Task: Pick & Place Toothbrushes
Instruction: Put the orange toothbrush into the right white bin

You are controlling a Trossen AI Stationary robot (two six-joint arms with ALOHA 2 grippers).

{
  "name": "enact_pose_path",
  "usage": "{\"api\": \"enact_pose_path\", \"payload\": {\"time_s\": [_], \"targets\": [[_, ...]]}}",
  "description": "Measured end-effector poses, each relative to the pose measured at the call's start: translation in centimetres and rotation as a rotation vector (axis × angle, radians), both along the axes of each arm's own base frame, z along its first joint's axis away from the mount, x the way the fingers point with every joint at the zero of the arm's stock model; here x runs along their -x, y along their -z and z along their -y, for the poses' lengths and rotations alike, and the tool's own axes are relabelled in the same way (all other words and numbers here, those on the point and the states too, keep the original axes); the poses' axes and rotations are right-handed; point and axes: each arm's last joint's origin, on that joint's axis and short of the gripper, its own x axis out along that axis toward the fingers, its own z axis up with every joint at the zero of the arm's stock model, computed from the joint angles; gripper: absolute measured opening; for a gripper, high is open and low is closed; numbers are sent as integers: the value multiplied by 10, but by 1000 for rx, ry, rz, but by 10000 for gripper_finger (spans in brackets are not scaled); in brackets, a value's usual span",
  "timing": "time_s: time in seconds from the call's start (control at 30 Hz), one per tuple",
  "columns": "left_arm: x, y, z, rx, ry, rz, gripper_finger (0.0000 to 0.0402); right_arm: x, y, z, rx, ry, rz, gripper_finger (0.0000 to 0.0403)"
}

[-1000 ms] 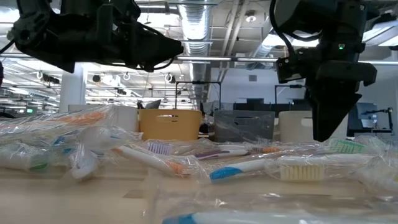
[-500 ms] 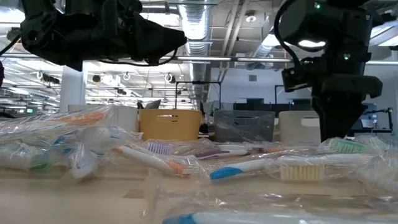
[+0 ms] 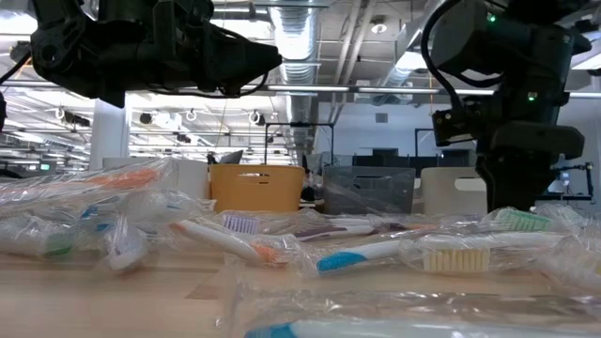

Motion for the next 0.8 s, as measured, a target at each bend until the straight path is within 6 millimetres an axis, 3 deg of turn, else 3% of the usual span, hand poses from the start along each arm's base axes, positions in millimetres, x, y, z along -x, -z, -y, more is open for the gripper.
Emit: {"api": "enact_pose_path", "payload": {"time_s": [0.4,0.8], "targets": [[0,1,0,23,2,-10,102,0,1,0,0,0,1,12],[0,4,0,31,2,-40,102,0,-5,-3,-2,-15,18,8]]}}
